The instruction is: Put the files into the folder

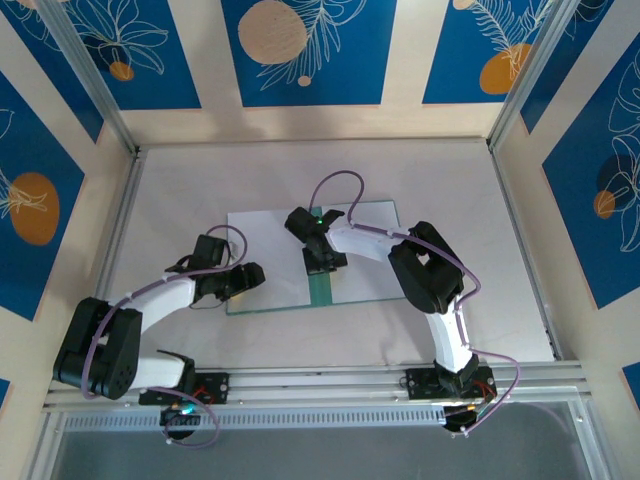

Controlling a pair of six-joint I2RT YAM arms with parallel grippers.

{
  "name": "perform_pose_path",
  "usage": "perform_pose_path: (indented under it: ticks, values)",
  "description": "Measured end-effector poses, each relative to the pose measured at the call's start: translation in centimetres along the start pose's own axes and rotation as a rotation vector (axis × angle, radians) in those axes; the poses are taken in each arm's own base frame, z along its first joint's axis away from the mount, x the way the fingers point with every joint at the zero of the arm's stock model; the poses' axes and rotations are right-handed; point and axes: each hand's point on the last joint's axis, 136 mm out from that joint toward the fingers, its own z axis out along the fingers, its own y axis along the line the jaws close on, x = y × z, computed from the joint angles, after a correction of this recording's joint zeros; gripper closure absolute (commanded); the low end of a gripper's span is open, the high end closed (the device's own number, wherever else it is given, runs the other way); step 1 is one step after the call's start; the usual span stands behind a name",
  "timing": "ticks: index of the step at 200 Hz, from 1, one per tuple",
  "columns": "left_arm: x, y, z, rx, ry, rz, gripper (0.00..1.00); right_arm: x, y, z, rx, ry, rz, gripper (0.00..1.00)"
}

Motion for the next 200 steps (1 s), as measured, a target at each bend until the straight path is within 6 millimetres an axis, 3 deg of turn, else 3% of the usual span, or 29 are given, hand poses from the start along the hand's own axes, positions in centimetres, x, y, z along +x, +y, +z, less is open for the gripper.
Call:
perform_pose_path:
  ticks: [200]
  values:
    - [0.0, -0.05, 0.08, 0.004, 0.002, 0.0, 0.27, -0.29, -0.05, -0.75, -0.015, 0.021, 0.007, 0.94]
